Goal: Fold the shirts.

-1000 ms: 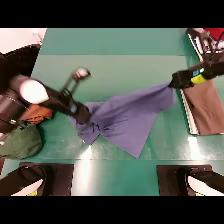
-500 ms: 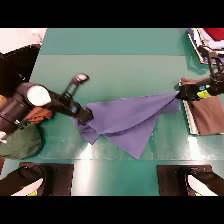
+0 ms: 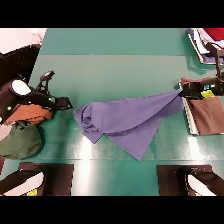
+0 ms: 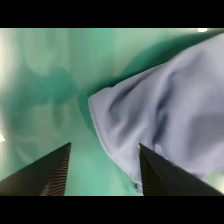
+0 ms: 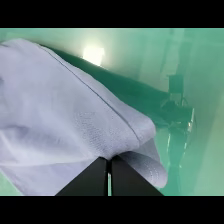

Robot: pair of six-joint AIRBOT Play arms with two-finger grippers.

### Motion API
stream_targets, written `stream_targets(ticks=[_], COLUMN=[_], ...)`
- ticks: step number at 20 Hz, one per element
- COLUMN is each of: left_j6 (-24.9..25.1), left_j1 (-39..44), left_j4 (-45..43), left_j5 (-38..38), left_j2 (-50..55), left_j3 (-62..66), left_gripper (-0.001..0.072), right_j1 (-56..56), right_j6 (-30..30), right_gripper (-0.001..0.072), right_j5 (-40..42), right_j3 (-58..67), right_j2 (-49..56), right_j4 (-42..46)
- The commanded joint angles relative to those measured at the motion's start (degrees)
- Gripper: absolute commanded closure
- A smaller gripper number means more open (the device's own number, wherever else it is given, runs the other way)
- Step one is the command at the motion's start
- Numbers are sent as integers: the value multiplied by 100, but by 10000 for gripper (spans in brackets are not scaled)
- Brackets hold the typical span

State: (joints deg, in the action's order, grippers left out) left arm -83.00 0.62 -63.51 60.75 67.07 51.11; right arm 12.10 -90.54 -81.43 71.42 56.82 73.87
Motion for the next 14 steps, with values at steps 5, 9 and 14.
stream_targets(ticks=[5,9,14], left_j6=[428,544,546], left_j1=[-164,-144,-144], left_j4=[1414,1591,1572], left_j5=[-398,-568,-345], left_j2=[970,975,815], left_j3=[-321,-286,387], left_gripper=[208,212,683], right_j1=[4,2,-4], right_j6=[-9,-9,-7], right_gripper=[697,698,697], right_j5=[37,33,46], right_j3=[-2,-2,17], right_j2=[-9,-11,-11], right_j4=[-94,-92,-83])
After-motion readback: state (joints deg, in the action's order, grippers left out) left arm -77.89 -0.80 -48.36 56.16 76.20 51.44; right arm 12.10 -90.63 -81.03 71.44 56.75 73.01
